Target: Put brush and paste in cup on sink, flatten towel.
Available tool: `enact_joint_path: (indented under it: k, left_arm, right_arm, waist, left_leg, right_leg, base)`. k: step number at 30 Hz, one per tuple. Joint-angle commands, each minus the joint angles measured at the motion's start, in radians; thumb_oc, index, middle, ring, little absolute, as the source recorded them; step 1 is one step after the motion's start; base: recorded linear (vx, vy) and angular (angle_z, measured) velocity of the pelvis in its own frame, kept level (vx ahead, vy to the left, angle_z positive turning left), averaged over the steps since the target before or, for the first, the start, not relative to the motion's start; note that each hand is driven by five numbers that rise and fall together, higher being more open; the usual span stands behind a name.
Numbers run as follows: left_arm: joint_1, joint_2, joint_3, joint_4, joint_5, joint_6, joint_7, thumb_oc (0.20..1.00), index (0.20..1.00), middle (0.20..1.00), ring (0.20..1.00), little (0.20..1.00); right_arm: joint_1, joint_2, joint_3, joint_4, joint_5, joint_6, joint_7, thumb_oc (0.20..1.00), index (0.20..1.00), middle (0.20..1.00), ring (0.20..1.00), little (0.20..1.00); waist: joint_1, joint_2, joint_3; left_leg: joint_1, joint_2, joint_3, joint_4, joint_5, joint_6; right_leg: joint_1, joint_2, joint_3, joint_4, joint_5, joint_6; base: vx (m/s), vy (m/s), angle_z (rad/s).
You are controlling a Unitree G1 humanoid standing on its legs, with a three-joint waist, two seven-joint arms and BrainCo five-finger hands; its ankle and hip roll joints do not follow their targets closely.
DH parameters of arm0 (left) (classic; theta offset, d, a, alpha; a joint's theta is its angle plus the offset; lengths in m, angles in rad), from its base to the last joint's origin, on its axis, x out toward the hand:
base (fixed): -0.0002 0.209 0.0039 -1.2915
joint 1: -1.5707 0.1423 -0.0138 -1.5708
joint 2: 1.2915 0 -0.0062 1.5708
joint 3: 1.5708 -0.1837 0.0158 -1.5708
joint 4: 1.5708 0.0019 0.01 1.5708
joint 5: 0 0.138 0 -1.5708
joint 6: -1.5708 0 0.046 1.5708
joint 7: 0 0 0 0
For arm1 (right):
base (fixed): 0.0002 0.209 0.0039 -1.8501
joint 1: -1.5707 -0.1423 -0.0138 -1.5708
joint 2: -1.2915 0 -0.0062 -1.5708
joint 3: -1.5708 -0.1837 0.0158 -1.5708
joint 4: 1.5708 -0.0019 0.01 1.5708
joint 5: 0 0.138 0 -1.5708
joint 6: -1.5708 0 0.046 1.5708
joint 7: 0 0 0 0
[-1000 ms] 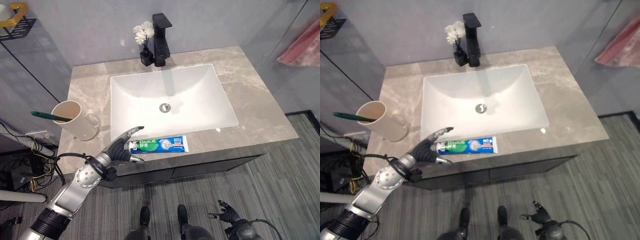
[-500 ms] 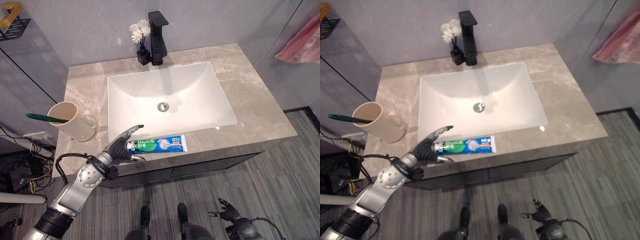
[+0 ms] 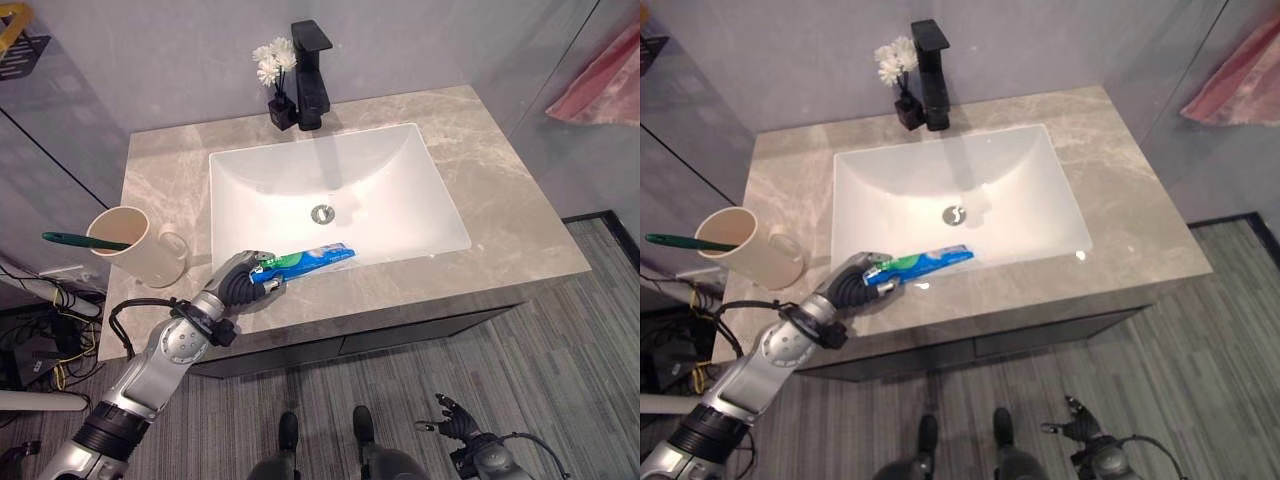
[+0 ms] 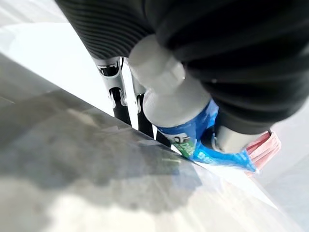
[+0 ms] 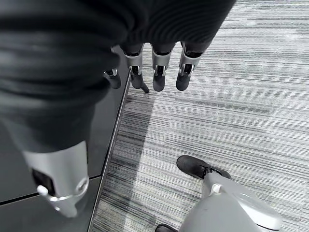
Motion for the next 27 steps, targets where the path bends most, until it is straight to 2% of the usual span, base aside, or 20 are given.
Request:
enact_joint_path:
  k: [1, 3, 5, 10, 11, 13, 16, 20, 21, 23, 25, 27]
  left_arm:
    - [0.024, 0.059, -0.052, -0.003, 0.069, -0.054, 0.027, 0.2, 0.2, 0.2, 0.2, 0.2]
    - [0.018, 0.062, -0.053, -0.01, 0.072, -0.057, 0.031, 0.2, 0.2, 0.2, 0.2, 0.2]
    - [-0.018, 0.08, -0.016, -0.054, 0.1, -0.075, 0.091, 0.2, 0.2, 0.2, 0.2, 0.2]
    - [-0.031, 0.093, 0.045, -0.098, 0.136, -0.068, 0.133, 0.2, 0.2, 0.2, 0.2, 0.2]
    - [-0.078, 0.1, 0.125, -0.136, 0.176, -0.055, 0.204, 0.2, 0.2, 0.2, 0.2, 0.2]
    - [-0.085, 0.091, 0.137, -0.128, 0.18, -0.048, 0.215, 0.2, 0.2, 0.2, 0.2, 0.2]
    - [-0.148, 0.064, 0.243, -0.161, 0.166, -0.034, 0.306, 0.2, 0.2, 0.2, 0.2, 0.2]
    - [-0.221, 0.039, 0.298, -0.197, 0.11, -0.028, 0.364, 0.2, 0.2, 0.2, 0.2, 0.2]
    - [-0.274, 0.018, 0.331, -0.226, 0.061, -0.027, 0.417, 0.2, 0.2, 0.2, 0.2, 0.2]
    - [-0.296, 0.013, 0.328, -0.227, 0.056, -0.025, 0.426, 0.2, 0.2, 0.2, 0.2, 0.2]
    - [-0.364, 0.004, 0.333, -0.232, 0.032, -0.014, 0.468, 0.2, 0.2, 0.2, 0.2, 0.2]
    - [-0.399, 0.003, 0.325, -0.224, 0.029, -0.01, 0.484, 0.2, 0.2, 0.2, 0.2, 0.2]
  right_arm:
    - [-0.001, -0.007, -0.033, 0.058, 0.036, -0.028, -0.022, 1.0, 1.0, 1.0, 1.0, 1.0]
    - [0.0, -0.005, -0.047, 0.067, 0.05, -0.03, -0.024, 1.0, 1.0, 1.0, 1.0, 1.0]
    - [0.011, 0.006, -0.161, 0.093, 0.185, -0.036, -0.034, 1.0, 1.0, 1.0, 1.0, 1.0]
    - [0.014, 0.011, -0.241, 0.114, 0.288, -0.032, -0.027, 1.0, 1.0, 1.0, 1.0, 1.0]
    - [0.01, 0.0, -0.346, 0.072, 0.426, -0.05, -0.043, 1.0, 1.0, 1.0, 1.0, 1.0]
    - [0.009, -0.003, -0.357, 0.059, 0.431, -0.052, -0.047, 1.0, 1.0, 1.0, 1.0, 1.0]
    - [0.016, -0.054, -0.441, -0.108, 0.497, -0.074, -0.087, 1.0, 1.0, 1.0, 1.0, 1.0]
    - [0.016, -0.109, -0.517, -0.272, 0.479, -0.085, -0.169, 1.0, 1.0, 1.0, 1.0, 1.0]
    - [0.007, -0.163, -0.563, -0.406, 0.426, -0.103, -0.221, 1.0, 1.0, 1.0, 1.0, 1.0]
    - [0.004, -0.173, -0.578, -0.454, 0.398, -0.097, -0.25, 1.0, 1.0, 1.0, 1.0, 1.0]
    - [-0.014, -0.208, -0.61, -0.645, 0.328, -0.093, -0.293, 1.0, 1.0, 1.0, 1.0, 1.0]
    - [-0.034, -0.222, -0.617, -0.685, 0.304, -0.095, -0.314, 1.0, 1.0, 1.0, 1.0, 1.0]
  waist:
    - [0.004, -0.023, -0.047]
    - [0.003, -0.024, -0.049]
    - [-0.005, -0.032, -0.073]
    - [-0.007, -0.039, -0.092]
    - [-0.013, -0.046, -0.118]
    - [-0.015, -0.049, -0.119]
    - [-0.025, -0.055, -0.139]
    - [-0.033, -0.055, -0.152]
    - [-0.039, -0.056, -0.163]
    - [-0.038, -0.053, -0.164]
    - [-0.043, -0.051, -0.172]
    - [-0.041, -0.051, -0.176]
  left_leg:
    - [0.036, -0.001, -0.016, 0.003, -0.072, 0.017]
    - [0.045, 0.001, -0.016, 0.003, -0.074, 0.016]
    - [0.072, 0.007, -0.016, 0.003, -0.086, 0.013]
    - [0.094, 0.011, -0.016, 0.003, -0.097, 0.011]
    - [0.107, 0.014, -0.017, 0.003, -0.102, 0.009]
    - [0.107, 0.014, -0.017, 0.003, -0.094, 0.008]
    - [0.113, 0.018, -0.014, 0.003, -0.096, 0.005]
    - [0.116, 0.02, -0.013, 0.003, -0.096, 0.005]
    - [0.118, 0.019, -0.013, 0.003, -0.096, 0.007]
    - [0.12, 0.02, -0.013, 0.003, -0.097, 0.007]
    - [0.123, 0.019, -0.011, 0.003, -0.097, 0.01]
    - [0.123, 0.019, -0.011, 0.003, -0.097, 0.011]
  right_leg:
    - [-0.002, -0.054, -0.017, -0.002, -0.024, 0.075]
    - [0.007, -0.054, -0.019, -0.002, -0.026, 0.075]
    - [0.036, -0.053, -0.022, -0.002, -0.037, 0.075]
    - [0.057, -0.051, -0.023, -0.002, -0.046, 0.074]
    - [0.072, -0.05, -0.024, -0.002, -0.05, 0.071]
    - [0.072, -0.051, -0.024, -0.002, -0.043, 0.07]
    - [0.078, -0.05, -0.023, -0.002, -0.043, 0.068]
    - [0.082, -0.049, -0.023, -0.002, -0.041, 0.067]
    - [0.084, -0.05, -0.022, -0.002, -0.04, 0.066]
    - [0.085, -0.05, -0.022, -0.002, -0.039, 0.066]
    - [0.088, -0.05, -0.018, -0.002, -0.038, 0.066]
    - [0.089, -0.051, -0.017, -0.002, -0.037, 0.066]
  base:
    - [0.06, -0.022, -0.03]
    - [0.04, -0.019, -0.02]
    - [0.05, -0.021, 0.0]
    - [0.01, -0.008, 0.01]
    - [0.0, 0.0, 0.0]
    - [0.0, 0.0, 0.0]
    - [0.0, 0.0, 0.0]
    - [0.0, 0.0, 0.0]
    - [0.0, 0.0, 0.0]
    - [0.0, 0.0, 0.0]
    - [0.0, 0.005, -0.02]
    - [0.0, 0.005, -0.02]
